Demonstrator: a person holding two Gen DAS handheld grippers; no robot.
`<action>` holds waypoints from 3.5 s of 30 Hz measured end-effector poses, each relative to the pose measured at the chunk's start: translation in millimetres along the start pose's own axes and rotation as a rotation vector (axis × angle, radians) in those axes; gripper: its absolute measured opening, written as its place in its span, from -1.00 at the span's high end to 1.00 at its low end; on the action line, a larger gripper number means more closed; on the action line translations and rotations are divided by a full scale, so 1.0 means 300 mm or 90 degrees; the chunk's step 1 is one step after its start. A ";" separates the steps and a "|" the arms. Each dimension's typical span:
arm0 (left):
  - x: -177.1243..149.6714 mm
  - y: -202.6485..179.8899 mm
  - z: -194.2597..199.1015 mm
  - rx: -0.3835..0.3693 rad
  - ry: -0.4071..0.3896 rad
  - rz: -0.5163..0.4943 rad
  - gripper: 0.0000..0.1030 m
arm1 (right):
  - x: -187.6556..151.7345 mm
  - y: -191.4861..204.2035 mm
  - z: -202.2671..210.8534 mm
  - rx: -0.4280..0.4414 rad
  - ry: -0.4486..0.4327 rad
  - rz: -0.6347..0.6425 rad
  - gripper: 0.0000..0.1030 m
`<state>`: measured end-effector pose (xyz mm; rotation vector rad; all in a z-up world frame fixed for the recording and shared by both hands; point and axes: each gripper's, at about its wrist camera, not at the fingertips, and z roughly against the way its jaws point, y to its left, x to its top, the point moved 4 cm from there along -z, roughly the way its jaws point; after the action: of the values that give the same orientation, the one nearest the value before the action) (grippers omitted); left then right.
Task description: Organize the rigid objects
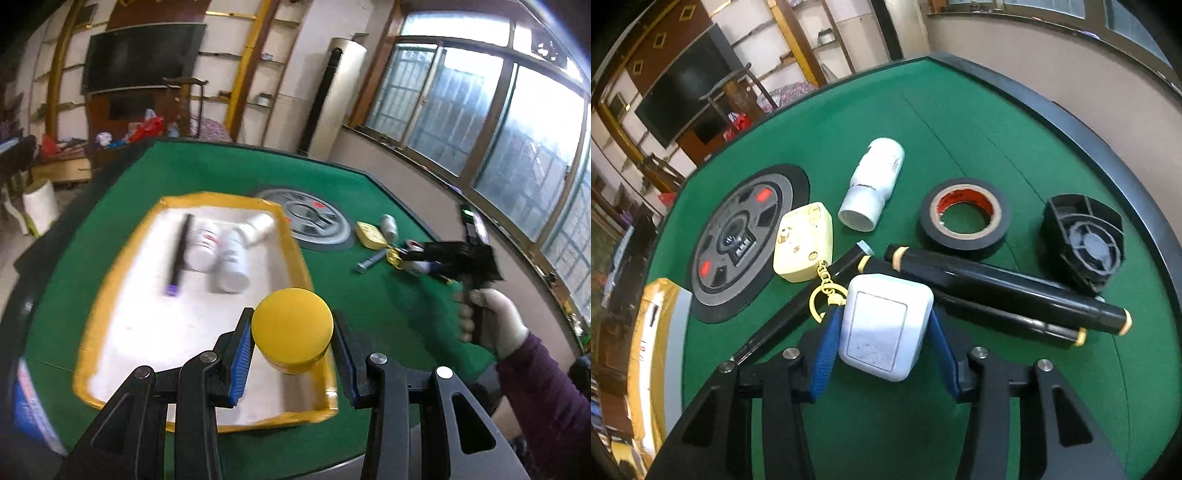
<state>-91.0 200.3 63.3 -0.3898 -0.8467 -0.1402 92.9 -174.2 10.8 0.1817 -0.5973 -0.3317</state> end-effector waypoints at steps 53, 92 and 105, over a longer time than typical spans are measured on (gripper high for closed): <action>0.172 0.375 0.088 0.096 -0.041 0.160 -0.72 | -0.236 0.968 -0.002 0.147 0.073 0.292 -0.26; 0.005 -0.327 -0.201 -0.014 0.090 0.028 -0.82 | 0.019 -0.296 0.109 0.148 -0.051 -0.075 -0.55; 0.106 -0.566 -0.668 0.041 0.171 -0.199 -0.60 | 0.035 -0.321 0.131 0.324 -0.058 -0.130 -0.55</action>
<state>24.0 -33.2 14.9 -0.1703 -0.6395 -0.4450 54.0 -270.6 22.9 0.7233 -0.7490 -0.3814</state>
